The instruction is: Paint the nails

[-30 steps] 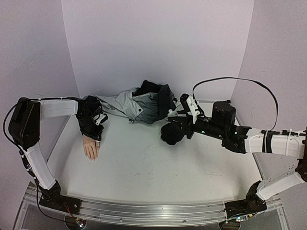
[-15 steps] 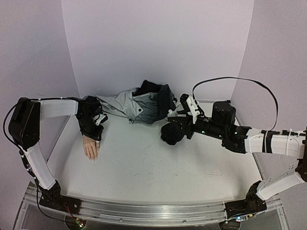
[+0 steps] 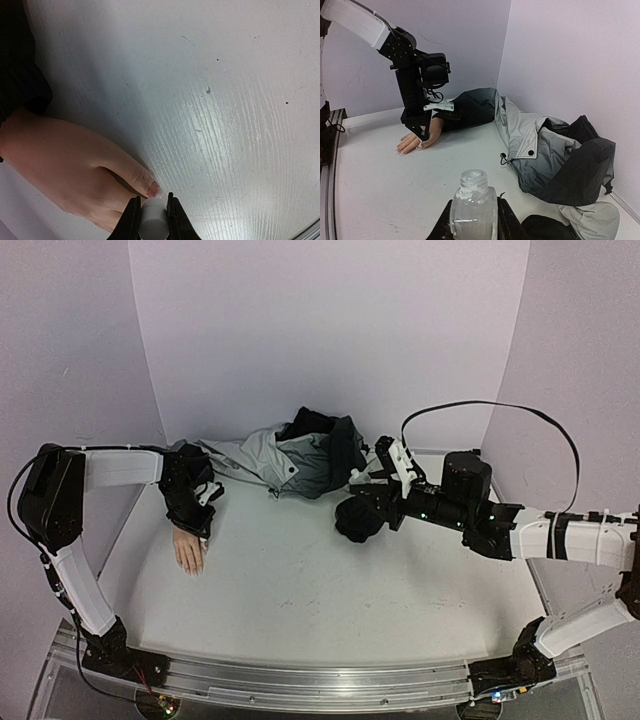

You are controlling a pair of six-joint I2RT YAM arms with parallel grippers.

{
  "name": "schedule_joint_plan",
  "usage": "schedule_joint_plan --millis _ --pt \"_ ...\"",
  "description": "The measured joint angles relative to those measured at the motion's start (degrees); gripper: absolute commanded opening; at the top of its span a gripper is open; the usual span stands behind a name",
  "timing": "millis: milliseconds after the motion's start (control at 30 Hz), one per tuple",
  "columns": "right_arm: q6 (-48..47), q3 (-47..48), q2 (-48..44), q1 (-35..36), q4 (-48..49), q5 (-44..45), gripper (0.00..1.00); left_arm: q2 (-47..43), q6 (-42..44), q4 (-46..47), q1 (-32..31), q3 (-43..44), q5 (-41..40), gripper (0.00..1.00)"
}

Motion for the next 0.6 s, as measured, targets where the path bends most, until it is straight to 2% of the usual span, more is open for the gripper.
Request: schedule_joint_plan --millis 600 --pt "0.0 0.0 0.0 0.02 0.0 -0.24 0.0 -5.05 -0.04 0.17 -0.24 -2.23 1.42 0.0"
